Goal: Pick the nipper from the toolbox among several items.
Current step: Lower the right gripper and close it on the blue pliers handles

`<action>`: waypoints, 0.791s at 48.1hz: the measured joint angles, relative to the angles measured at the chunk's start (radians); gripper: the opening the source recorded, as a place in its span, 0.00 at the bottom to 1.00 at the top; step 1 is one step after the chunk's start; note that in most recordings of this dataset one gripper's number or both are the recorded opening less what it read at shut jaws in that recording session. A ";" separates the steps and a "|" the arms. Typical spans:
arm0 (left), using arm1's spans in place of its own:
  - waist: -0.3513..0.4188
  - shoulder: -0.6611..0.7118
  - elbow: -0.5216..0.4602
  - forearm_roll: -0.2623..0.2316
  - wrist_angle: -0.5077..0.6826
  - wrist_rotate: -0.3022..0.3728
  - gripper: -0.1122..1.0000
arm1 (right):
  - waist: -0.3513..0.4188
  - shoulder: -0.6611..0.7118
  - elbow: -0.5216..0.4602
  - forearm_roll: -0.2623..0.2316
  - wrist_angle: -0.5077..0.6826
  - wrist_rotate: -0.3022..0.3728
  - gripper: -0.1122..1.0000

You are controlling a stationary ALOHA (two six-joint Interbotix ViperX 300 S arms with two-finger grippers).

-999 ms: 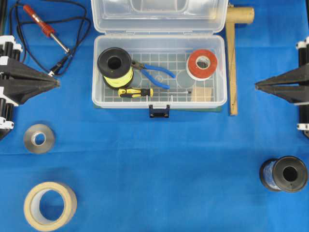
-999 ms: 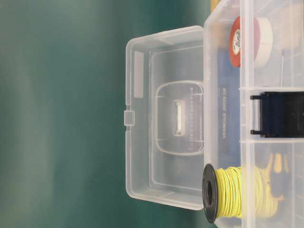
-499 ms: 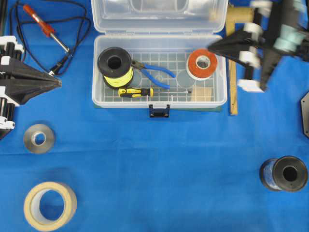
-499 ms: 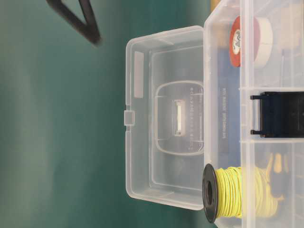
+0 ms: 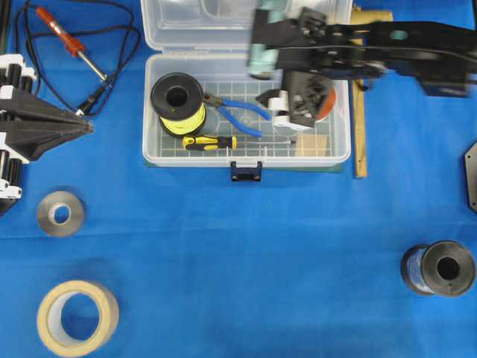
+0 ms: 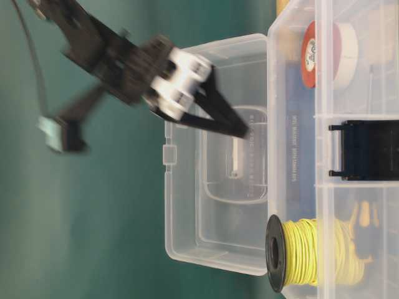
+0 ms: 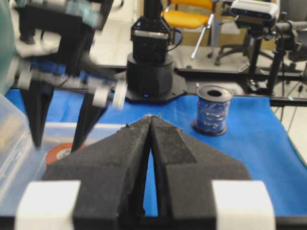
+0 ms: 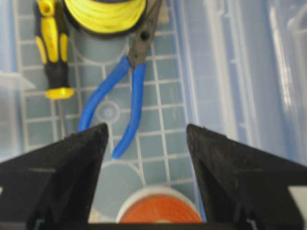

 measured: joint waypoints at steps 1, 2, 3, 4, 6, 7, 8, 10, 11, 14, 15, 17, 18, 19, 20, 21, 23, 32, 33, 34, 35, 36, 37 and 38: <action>0.000 -0.002 0.000 0.002 0.000 0.000 0.10 | -0.002 0.015 -0.006 0.000 0.002 0.000 0.67; 0.000 -0.002 0.000 0.000 0.000 0.000 0.10 | -0.003 0.035 -0.014 0.000 0.003 0.000 0.67; 0.000 -0.002 0.000 0.000 0.000 0.002 0.10 | -0.003 0.051 -0.018 0.000 0.003 0.000 0.67; 0.000 -0.003 0.000 0.000 0.000 0.000 0.10 | -0.005 0.064 -0.023 0.000 0.003 0.000 0.67; 0.000 -0.003 0.000 0.000 0.002 0.002 0.10 | -0.005 0.092 -0.032 0.000 0.005 0.000 0.66; -0.002 -0.003 0.000 0.000 0.003 0.000 0.10 | -0.006 0.106 -0.037 0.000 0.005 0.000 0.66; 0.000 -0.002 0.000 0.000 0.003 0.002 0.10 | -0.006 0.120 -0.041 0.000 0.003 0.000 0.66; 0.000 -0.003 0.000 0.000 0.006 0.002 0.10 | -0.006 0.146 -0.046 0.000 0.002 0.000 0.66; 0.000 -0.003 0.000 0.000 0.006 0.000 0.10 | -0.006 0.158 -0.048 0.000 -0.002 0.000 0.66; 0.000 -0.005 0.000 0.000 0.011 0.002 0.10 | -0.006 0.192 -0.052 0.002 -0.015 0.000 0.66; 0.000 -0.005 0.000 0.000 0.012 0.002 0.10 | -0.006 0.199 -0.054 0.003 -0.018 0.000 0.66; 0.000 -0.005 0.000 0.000 0.014 0.002 0.10 | -0.006 0.216 -0.055 0.003 -0.028 0.000 0.66; 0.000 -0.005 0.000 0.000 0.014 0.002 0.10 | -0.006 0.222 -0.057 0.003 -0.031 0.000 0.66; 0.000 -0.005 0.000 0.000 0.014 0.002 0.10 | -0.006 0.229 -0.058 0.003 -0.034 0.002 0.66; 0.000 -0.005 0.000 0.000 0.014 0.002 0.10 | -0.006 0.235 -0.060 0.005 -0.037 0.002 0.66; 0.000 -0.005 0.000 0.000 0.014 0.002 0.10 | -0.006 0.241 -0.061 0.005 -0.040 0.002 0.66; 0.000 -0.005 0.000 0.000 0.014 0.002 0.10 | -0.006 0.256 -0.066 0.005 -0.044 0.000 0.66; 0.000 -0.005 0.000 0.000 0.018 0.000 0.10 | -0.009 0.299 -0.087 0.005 -0.067 0.002 0.55; -0.002 -0.005 0.000 0.000 0.018 0.000 0.10 | -0.009 0.299 -0.087 0.005 -0.069 0.005 0.51; 0.000 -0.006 0.000 0.000 0.020 0.000 0.10 | -0.009 0.299 -0.089 0.005 -0.069 0.003 0.46; 0.000 -0.006 0.000 0.000 0.023 0.000 0.10 | -0.009 0.299 -0.089 0.005 -0.069 0.000 0.41; -0.002 -0.008 0.000 0.000 0.025 0.000 0.10 | -0.008 0.301 -0.089 0.006 -0.069 -0.006 0.36; -0.002 -0.009 0.000 0.000 0.028 0.000 0.10 | -0.008 0.301 -0.089 0.005 -0.069 -0.005 0.30; 0.000 -0.011 0.000 0.000 0.029 0.000 0.10 | -0.008 0.301 -0.089 0.005 -0.069 -0.005 0.25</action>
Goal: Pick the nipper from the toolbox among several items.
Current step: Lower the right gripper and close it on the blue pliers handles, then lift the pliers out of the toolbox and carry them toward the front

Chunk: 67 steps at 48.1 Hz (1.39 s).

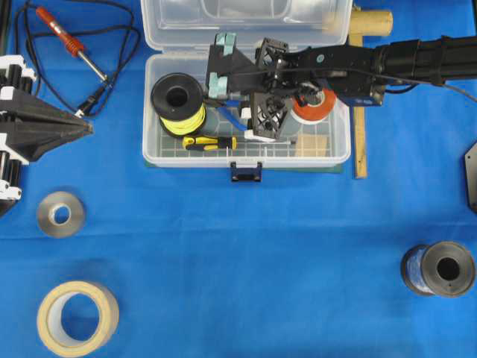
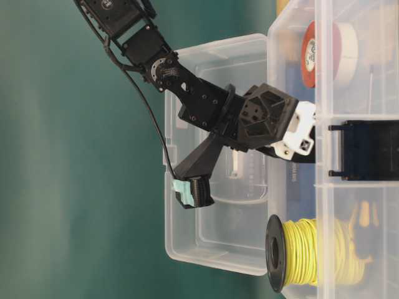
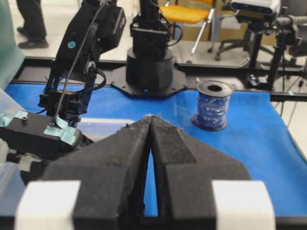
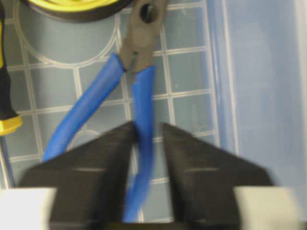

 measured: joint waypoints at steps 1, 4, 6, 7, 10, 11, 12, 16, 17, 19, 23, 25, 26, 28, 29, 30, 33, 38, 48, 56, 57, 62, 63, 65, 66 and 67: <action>-0.002 -0.003 0.000 0.000 0.005 0.000 0.10 | 0.000 0.000 0.000 0.002 0.000 0.000 0.22; 0.000 -0.008 0.000 0.000 0.009 0.000 0.10 | 0.002 -0.002 0.000 0.000 0.000 0.000 0.21; 0.000 -0.012 0.000 0.000 0.011 0.000 0.10 | 0.000 -0.003 0.002 0.000 0.000 0.002 0.21; 0.000 -0.012 0.000 0.000 0.011 0.000 0.10 | 0.000 -0.006 0.003 0.000 0.000 0.002 0.21; 0.000 -0.015 0.000 0.000 0.012 0.000 0.10 | -0.002 -0.020 0.008 0.002 0.005 0.006 0.21; 0.000 -0.015 0.000 0.000 0.012 0.000 0.10 | -0.002 -0.026 0.011 0.002 0.005 0.005 0.21; -0.002 -0.015 0.000 0.000 0.012 0.000 0.10 | -0.002 -0.037 0.012 0.000 0.005 0.002 0.21; 0.000 -0.015 0.000 0.000 0.012 0.000 0.10 | -0.002 -0.091 0.018 0.002 0.006 0.003 0.21; 0.000 -0.015 0.000 0.000 0.012 0.000 0.10 | -0.002 -0.109 0.020 0.000 0.008 0.005 0.21; 0.000 -0.015 0.000 0.000 0.012 0.000 0.10 | -0.002 -0.149 0.023 -0.002 0.011 0.005 0.21; -0.002 -0.017 0.000 -0.002 0.012 0.000 0.10 | -0.002 -0.215 0.034 -0.002 0.026 0.005 0.21; -0.002 -0.017 0.000 -0.002 0.012 0.000 0.10 | -0.002 -0.250 0.044 -0.003 0.037 0.006 0.21; 0.000 -0.017 0.000 0.000 0.012 0.000 0.10 | 0.000 -0.267 0.052 -0.005 0.041 0.006 0.21; 0.000 -0.017 0.000 0.000 0.012 0.000 0.10 | 0.005 -0.304 0.067 -0.005 0.049 0.009 0.21; -0.002 -0.017 0.000 -0.002 0.012 0.000 0.10 | 0.009 -0.322 0.074 -0.006 0.051 0.009 0.21; 0.000 -0.017 0.000 0.000 0.012 0.000 0.10 | 0.014 -0.339 0.081 -0.006 0.052 0.012 0.21; -0.002 -0.018 0.000 -0.002 0.012 0.000 0.10 | 0.040 -0.394 0.107 -0.008 0.049 0.017 0.21; 0.000 -0.020 0.000 -0.002 0.012 0.000 0.10 | 0.106 -0.459 0.150 -0.006 0.028 0.023 0.21; -0.002 -0.020 0.000 -0.002 0.014 0.000 0.10 | 0.267 -0.495 0.221 -0.002 -0.055 0.057 0.21; 0.000 -0.020 0.000 0.000 0.012 0.000 0.10 | 0.376 -0.466 0.232 0.000 -0.087 0.107 0.21; -0.002 -0.020 0.000 0.000 0.012 0.000 0.10 | 0.383 -0.456 0.233 0.000 -0.089 0.114 0.21; -0.002 -0.020 0.000 -0.002 0.014 0.000 0.10 | 0.417 -0.397 0.233 0.000 -0.103 0.149 0.21; -0.002 -0.020 0.000 -0.002 0.012 0.000 0.10 | 0.423 -0.385 0.233 0.000 -0.106 0.155 0.21; -0.002 -0.020 0.000 0.000 0.014 0.002 0.10 | 0.434 -0.360 0.233 0.000 -0.115 0.167 0.21; -0.002 -0.020 0.000 -0.002 0.012 0.002 0.10 | 0.439 -0.350 0.233 0.000 -0.118 0.172 0.21; -0.002 -0.021 0.000 0.000 0.014 0.002 0.10 | 0.442 -0.337 0.233 0.002 -0.124 0.176 0.21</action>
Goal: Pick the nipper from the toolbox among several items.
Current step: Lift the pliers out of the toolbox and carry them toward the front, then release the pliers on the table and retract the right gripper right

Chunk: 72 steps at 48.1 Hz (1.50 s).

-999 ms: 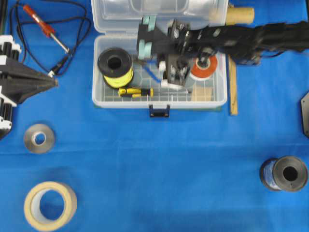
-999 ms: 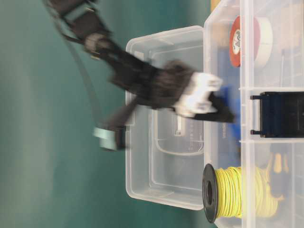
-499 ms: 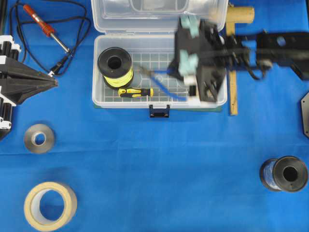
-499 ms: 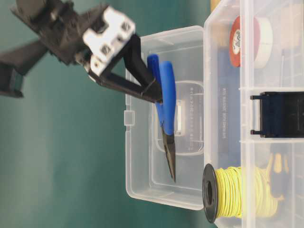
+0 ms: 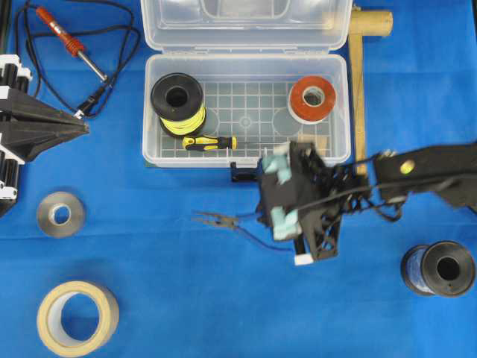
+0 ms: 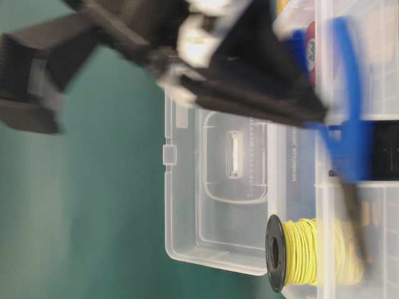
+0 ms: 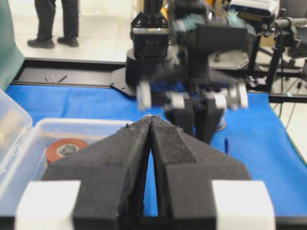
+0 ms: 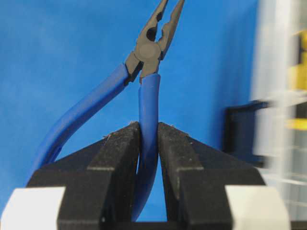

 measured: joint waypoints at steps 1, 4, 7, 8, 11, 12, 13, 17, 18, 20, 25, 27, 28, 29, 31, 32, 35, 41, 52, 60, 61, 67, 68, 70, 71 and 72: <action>0.000 0.002 0.000 -0.002 -0.002 0.000 0.10 | 0.002 0.011 0.002 0.000 -0.005 0.005 0.21; 0.000 0.000 0.000 0.000 0.000 0.000 0.10 | 0.005 0.046 0.003 0.000 -0.028 0.020 0.21; 0.002 0.000 0.000 0.000 -0.002 0.000 0.10 | 0.003 0.078 0.006 0.000 -0.052 0.029 0.21; 0.000 0.002 0.002 -0.002 -0.002 0.000 0.10 | 0.003 0.087 0.006 -0.002 -0.060 0.031 0.21; 0.000 0.000 0.002 -0.002 -0.002 0.002 0.10 | 0.003 0.118 0.008 -0.002 -0.086 0.037 0.21; 0.000 0.002 0.003 0.000 -0.002 0.002 0.10 | 0.003 0.129 0.009 0.000 -0.095 0.038 0.21; 0.000 0.000 0.005 0.000 0.000 0.002 0.10 | 0.005 0.141 0.008 0.000 -0.104 0.040 0.21; 0.000 0.002 0.008 -0.002 0.000 0.000 0.10 | 0.006 0.183 0.011 0.003 -0.135 0.046 0.21; 0.000 0.002 0.008 -0.002 -0.002 0.000 0.10 | 0.006 0.192 0.014 0.005 -0.141 0.048 0.21; 0.000 0.002 0.008 -0.002 -0.002 0.000 0.10 | 0.006 0.209 0.011 0.006 -0.160 0.051 0.21; 0.000 0.002 0.011 0.000 0.000 0.000 0.10 | 0.008 0.241 0.011 0.009 -0.183 0.055 0.22; 0.000 0.002 0.012 0.000 0.000 0.000 0.10 | 0.006 0.250 0.014 0.011 -0.187 0.058 0.22; 0.002 0.003 0.012 -0.002 0.000 0.000 0.10 | 0.008 0.253 0.014 0.012 -0.187 0.061 0.22; 0.000 0.002 0.014 0.000 -0.002 0.000 0.10 | 0.008 0.253 0.011 0.012 -0.189 0.061 0.22; 0.002 0.002 0.017 0.000 0.000 0.000 0.10 | 0.008 0.253 0.011 0.014 -0.189 0.067 0.22; 0.000 0.002 0.017 -0.002 0.000 0.000 0.10 | 0.008 0.253 0.011 0.014 -0.186 0.071 0.22; 0.000 0.003 0.018 -0.002 -0.002 0.000 0.10 | 0.008 0.253 0.011 0.014 -0.178 0.080 0.25; 0.002 0.003 0.018 -0.002 -0.002 0.000 0.10 | 0.008 0.232 0.009 0.014 -0.100 0.094 0.57; 0.000 -0.002 0.018 -0.002 0.000 0.000 0.10 | 0.009 0.008 0.023 0.005 0.041 0.094 0.78; 0.000 -0.003 0.017 -0.002 0.000 0.000 0.10 | 0.008 -0.230 0.104 -0.052 0.101 0.094 0.77; 0.000 -0.003 0.018 -0.002 0.000 0.000 0.10 | 0.008 -0.256 0.120 -0.060 0.100 0.094 0.77; 0.000 -0.006 0.018 -0.002 0.000 -0.002 0.10 | -0.012 -0.430 0.236 -0.084 0.081 0.095 0.77; 0.000 -0.006 0.018 -0.002 0.000 -0.002 0.10 | -0.018 -0.460 0.256 -0.086 0.077 0.095 0.77; 0.000 -0.006 0.018 -0.002 -0.002 -0.002 0.10 | -0.026 -0.518 0.299 -0.087 0.069 0.095 0.77; 0.000 -0.008 0.018 -0.002 0.000 -0.002 0.10 | -0.031 -0.558 0.327 -0.087 0.064 0.095 0.77; 0.000 -0.008 0.018 0.000 0.000 -0.002 0.10 | -0.034 -0.588 0.347 -0.087 0.060 0.095 0.77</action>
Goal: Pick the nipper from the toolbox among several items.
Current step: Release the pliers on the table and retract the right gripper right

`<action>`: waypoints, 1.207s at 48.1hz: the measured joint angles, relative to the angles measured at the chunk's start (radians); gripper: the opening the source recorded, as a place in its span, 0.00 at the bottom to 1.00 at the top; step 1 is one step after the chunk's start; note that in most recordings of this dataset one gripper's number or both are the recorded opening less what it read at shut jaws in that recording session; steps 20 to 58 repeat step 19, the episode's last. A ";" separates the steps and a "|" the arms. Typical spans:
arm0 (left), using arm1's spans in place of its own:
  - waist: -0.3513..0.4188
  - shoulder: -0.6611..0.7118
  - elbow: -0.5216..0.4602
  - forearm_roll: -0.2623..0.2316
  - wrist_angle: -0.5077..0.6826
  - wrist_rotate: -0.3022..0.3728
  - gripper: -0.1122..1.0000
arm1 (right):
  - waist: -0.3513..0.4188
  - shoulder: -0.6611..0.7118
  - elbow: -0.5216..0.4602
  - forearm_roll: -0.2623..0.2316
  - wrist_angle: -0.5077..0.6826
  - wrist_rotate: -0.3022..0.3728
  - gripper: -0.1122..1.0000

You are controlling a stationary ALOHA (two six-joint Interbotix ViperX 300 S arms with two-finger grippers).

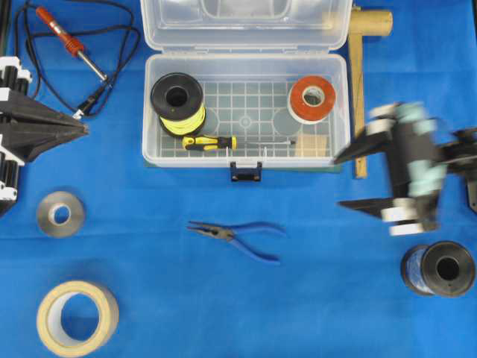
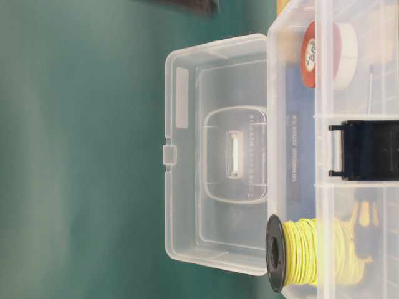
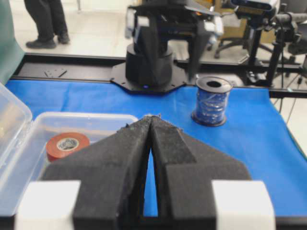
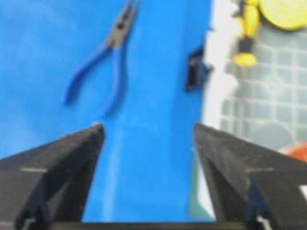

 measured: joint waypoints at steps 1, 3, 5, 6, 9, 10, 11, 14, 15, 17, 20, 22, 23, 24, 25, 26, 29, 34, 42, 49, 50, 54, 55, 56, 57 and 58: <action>0.000 0.000 0.000 -0.002 0.000 0.000 0.10 | -0.002 -0.029 0.021 0.000 -0.006 0.000 0.77; 0.000 0.000 0.000 -0.002 0.000 -0.002 0.10 | -0.002 -0.084 0.061 0.000 -0.018 0.002 0.77; 0.000 0.000 0.000 -0.002 0.000 -0.002 0.10 | -0.005 -0.140 0.101 0.000 -0.035 0.002 0.77; 0.000 0.000 0.000 -0.002 0.000 -0.002 0.10 | -0.008 -0.170 0.124 0.000 -0.048 0.003 0.77; 0.000 0.000 0.000 -0.002 0.000 -0.002 0.10 | -0.020 -0.261 0.198 0.000 -0.084 0.006 0.77; 0.002 0.000 0.000 -0.002 -0.002 -0.002 0.10 | -0.026 -0.288 0.219 0.000 -0.095 0.009 0.77; 0.000 0.000 0.000 -0.002 0.000 -0.002 0.10 | -0.032 -0.316 0.239 -0.002 -0.107 0.011 0.77; 0.000 0.000 0.000 -0.002 0.000 -0.002 0.10 | -0.051 -0.374 0.293 0.000 -0.130 0.018 0.77; 0.002 0.000 0.000 0.000 0.000 -0.002 0.10 | -0.061 -0.394 0.314 0.000 -0.140 0.021 0.77; 0.000 0.000 0.000 0.000 0.000 -0.002 0.10 | -0.077 -0.428 0.347 0.000 -0.150 0.028 0.77; 0.000 0.000 0.000 -0.002 -0.002 -0.002 0.10 | -0.095 -0.453 0.380 0.000 -0.158 0.031 0.77; 0.000 0.000 0.000 -0.002 -0.002 -0.002 0.10 | -0.095 -0.453 0.380 0.000 -0.158 0.031 0.77; 0.000 0.000 0.000 -0.002 -0.002 -0.002 0.10 | -0.095 -0.453 0.380 0.000 -0.158 0.031 0.77; 0.000 0.000 0.000 -0.002 -0.002 -0.002 0.10 | -0.095 -0.453 0.380 0.000 -0.158 0.031 0.77; 0.000 0.000 0.000 -0.002 -0.002 -0.002 0.10 | -0.095 -0.453 0.380 0.000 -0.158 0.031 0.77; 0.000 0.000 0.000 -0.002 -0.002 -0.002 0.10 | -0.095 -0.453 0.380 0.000 -0.158 0.031 0.77; 0.000 0.000 0.000 -0.002 -0.002 -0.002 0.10 | -0.095 -0.453 0.380 0.000 -0.158 0.031 0.77; 0.000 0.000 0.000 -0.002 -0.002 -0.002 0.10 | -0.095 -0.453 0.380 0.000 -0.158 0.031 0.77; 0.000 0.000 0.000 -0.002 -0.002 -0.002 0.10 | -0.095 -0.453 0.380 0.000 -0.158 0.031 0.77; 0.000 0.000 0.000 -0.002 -0.002 -0.002 0.10 | -0.095 -0.453 0.380 0.000 -0.158 0.031 0.77; 0.000 0.000 0.000 -0.002 -0.002 -0.002 0.10 | -0.095 -0.453 0.380 0.000 -0.158 0.031 0.77; 0.000 0.000 0.000 -0.002 -0.002 -0.002 0.10 | -0.095 -0.453 0.380 0.000 -0.158 0.031 0.77; 0.000 0.000 0.000 -0.002 -0.002 -0.002 0.10 | -0.095 -0.453 0.380 0.000 -0.158 0.031 0.77; 0.000 0.000 0.000 -0.002 -0.002 -0.002 0.10 | -0.095 -0.453 0.380 0.000 -0.158 0.031 0.77; 0.000 0.000 0.000 -0.002 -0.002 -0.002 0.10 | -0.095 -0.453 0.380 0.000 -0.158 0.031 0.77; 0.000 0.000 0.000 -0.002 -0.002 -0.002 0.10 | -0.095 -0.453 0.380 0.000 -0.158 0.031 0.77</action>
